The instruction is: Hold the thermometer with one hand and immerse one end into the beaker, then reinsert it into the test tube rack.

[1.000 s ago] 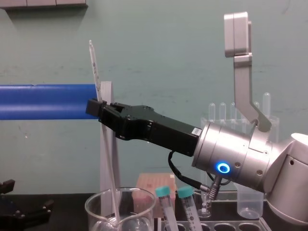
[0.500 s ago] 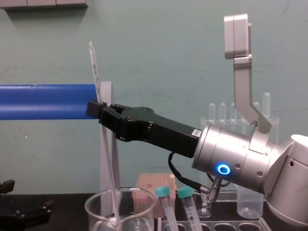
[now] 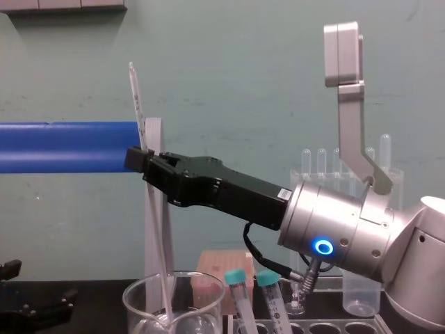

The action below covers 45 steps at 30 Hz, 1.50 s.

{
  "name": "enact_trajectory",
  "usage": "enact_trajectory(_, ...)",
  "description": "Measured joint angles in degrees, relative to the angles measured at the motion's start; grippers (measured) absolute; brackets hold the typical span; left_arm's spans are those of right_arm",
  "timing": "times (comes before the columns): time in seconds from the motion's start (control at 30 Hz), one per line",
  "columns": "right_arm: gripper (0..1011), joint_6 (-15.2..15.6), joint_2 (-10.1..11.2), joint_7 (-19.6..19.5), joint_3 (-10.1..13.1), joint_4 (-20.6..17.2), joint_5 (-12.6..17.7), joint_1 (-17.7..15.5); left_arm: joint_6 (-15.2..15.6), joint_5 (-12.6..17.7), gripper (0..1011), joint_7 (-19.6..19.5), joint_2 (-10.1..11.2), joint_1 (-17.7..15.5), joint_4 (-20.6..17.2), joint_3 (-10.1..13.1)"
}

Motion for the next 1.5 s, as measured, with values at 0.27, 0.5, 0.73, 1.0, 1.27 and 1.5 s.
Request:
enact_trajectory(0.27, 57, 0.1, 0.1, 0.1, 0.0, -0.2, 0.1, -0.2, 0.0, 0.0, 1008, 0.0, 0.0, 0.0, 0.0, 0.0)
enact_trajectory(0.5, 56, 0.2, 0.1, 0.1, 0.0, -0.2, 0.1, -0.2, 0.0, 0.0, 1008, 0.0, 0.0, 0.0, 0.0, 0.0)
enact_trajectory(0.73, 56, 0.5, 0.4, 0.1, 0.9, -3.4, 1.2, 0.3, 0.0, 0.0, 1008, 0.0, 0.0, 0.0, 0.0, 0.0)
enact_trajectory(1.0, 56, 1.2, 2.5, -0.2, 3.2, -12.2, 4.4, 0.7, 0.0, 0.0, 1008, 0.0, 0.0, 0.0, 0.0, 0.0)
enact_trajectory(1.27, 56, 1.4, 9.7, -6.0, 7.7, -25.6, 5.5, -2.2, 0.0, 0.0, 1008, 0.0, 0.0, 0.0, 0.0, 0.0)
enact_trajectory(1.5, 56, 3.7, 18.2, -12.7, 11.8, -36.0, 4.7, -10.6, 0.0, 0.0, 1008, 0.0, 0.0, 0.0, 0.0, 0.0)
